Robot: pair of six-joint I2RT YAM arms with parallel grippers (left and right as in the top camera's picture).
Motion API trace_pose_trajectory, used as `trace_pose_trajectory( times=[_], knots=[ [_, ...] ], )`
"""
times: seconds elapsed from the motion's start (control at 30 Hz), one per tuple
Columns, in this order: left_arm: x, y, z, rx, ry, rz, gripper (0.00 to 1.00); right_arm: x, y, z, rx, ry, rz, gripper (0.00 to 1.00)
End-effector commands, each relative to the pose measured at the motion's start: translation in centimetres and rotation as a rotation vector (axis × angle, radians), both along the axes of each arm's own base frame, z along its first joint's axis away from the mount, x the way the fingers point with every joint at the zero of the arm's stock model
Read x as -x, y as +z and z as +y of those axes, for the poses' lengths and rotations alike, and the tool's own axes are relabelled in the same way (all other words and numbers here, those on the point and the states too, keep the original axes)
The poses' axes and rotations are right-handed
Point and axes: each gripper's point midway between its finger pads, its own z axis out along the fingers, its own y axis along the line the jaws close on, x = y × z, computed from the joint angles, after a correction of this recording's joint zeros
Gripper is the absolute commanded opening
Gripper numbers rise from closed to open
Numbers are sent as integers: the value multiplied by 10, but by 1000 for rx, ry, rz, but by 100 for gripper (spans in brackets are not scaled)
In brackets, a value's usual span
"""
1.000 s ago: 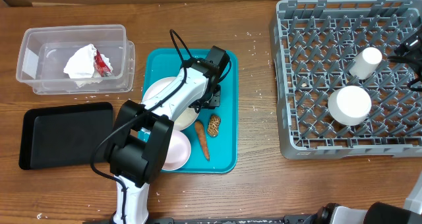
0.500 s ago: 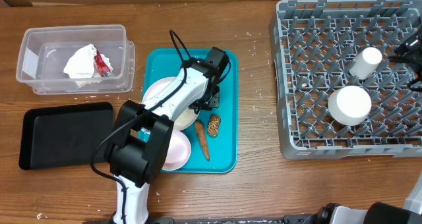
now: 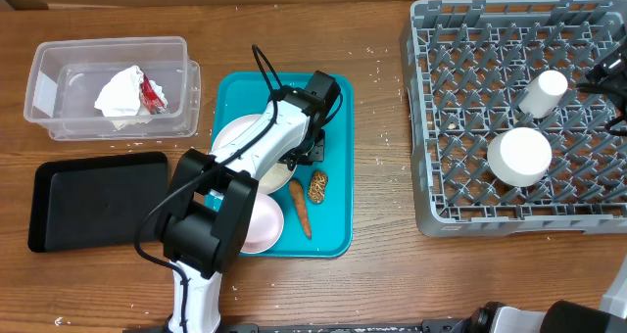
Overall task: Sort waste into correct bins and load items into the dishwasher
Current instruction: 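Lower the left gripper and pinch the rim of the rice plate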
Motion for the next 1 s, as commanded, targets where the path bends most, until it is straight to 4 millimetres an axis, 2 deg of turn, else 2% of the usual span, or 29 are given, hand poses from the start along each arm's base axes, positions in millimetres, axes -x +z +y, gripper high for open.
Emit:
trace_pose_trajectory(
  times=[0.0,0.5,0.73,0.9,0.97],
  knots=[
    [4,-8,5,-26,13,14,19,1,5,-2,16,-4,-9,100],
    [6,-8,6,-29,14,25,18,1,5,-2,16,-4,-9,100],
    [14,-18,10,-41,13,44,18,1,5,-2,16,-4,-9,100],
    [14,-18,12,-50,13,39,4,1,5,-2,16,-4,-9,100],
    [11,-14,15,-74,14,26,4,1,5,-2,16,-4,-9,100]
  ],
)
